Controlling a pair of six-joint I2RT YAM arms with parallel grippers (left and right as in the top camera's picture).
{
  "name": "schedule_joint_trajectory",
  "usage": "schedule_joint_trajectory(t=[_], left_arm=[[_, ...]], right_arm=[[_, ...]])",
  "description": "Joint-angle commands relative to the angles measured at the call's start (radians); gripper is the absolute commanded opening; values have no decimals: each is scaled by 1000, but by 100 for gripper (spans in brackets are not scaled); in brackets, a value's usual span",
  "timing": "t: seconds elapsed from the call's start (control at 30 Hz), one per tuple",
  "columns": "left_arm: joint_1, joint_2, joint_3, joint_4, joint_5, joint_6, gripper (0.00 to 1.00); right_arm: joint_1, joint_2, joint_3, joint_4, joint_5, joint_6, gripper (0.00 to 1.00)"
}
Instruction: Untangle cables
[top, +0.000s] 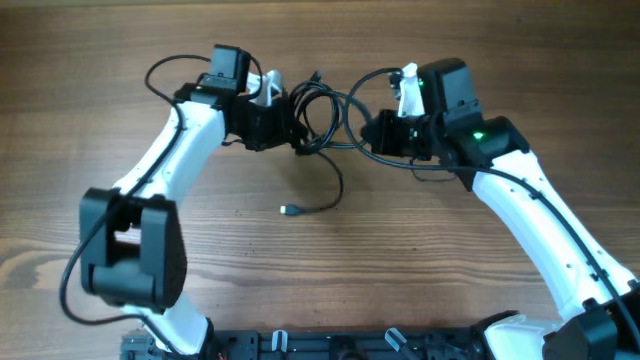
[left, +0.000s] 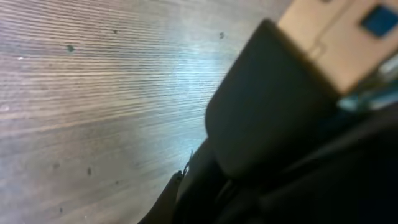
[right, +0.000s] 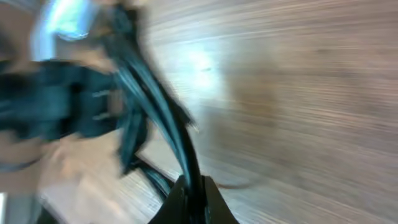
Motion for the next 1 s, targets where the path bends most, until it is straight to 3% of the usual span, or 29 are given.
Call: schedule_joint_trajectory(t=[0.0,0.03,0.07,0.13,0.17,0.37,0.43,0.57,0.67,0.77,0.9,0.93,0.97], left_arm=[[116,-103,-2,4,-54,-83,4],[124,-122,-2,3,-20,-83,4],[124,-131,-2,2,-3,-83,4],[124,-139,-2,-8,2,-77,4],[124,-139,-2,-13,2,-42,4],[121,-139,-2,-64,5,137,4],[102,-139,-2,-114,5,237,4],[30,-139,-2,-148,-34,289,4],[14,-139,-2,-151,-33,289,4],[14,-139,-2,-154,-32,285,4],[14,-139,-2,-151,-33,284,4],[14,-139,-2,-149,-33,285,4],[14,-139,-2,-145,-33,285,4]], right_arm=[[-20,-8,9,-69,390,69,4],[-20,-8,9,-41,277,-87,5],[-20,-8,9,-11,139,-232,13],[-20,-10,10,19,-51,-375,37],[-20,-10,14,29,-79,-370,50],[-19,-10,95,64,-182,-385,67],[-19,-10,98,116,-216,-404,77],[29,-8,98,148,-223,-509,80],[49,-4,96,133,-117,-529,80],[50,35,96,99,-157,-529,80],[50,118,96,102,-195,-526,61],[50,134,96,116,-203,-514,48],[50,142,96,128,-203,-468,41]])
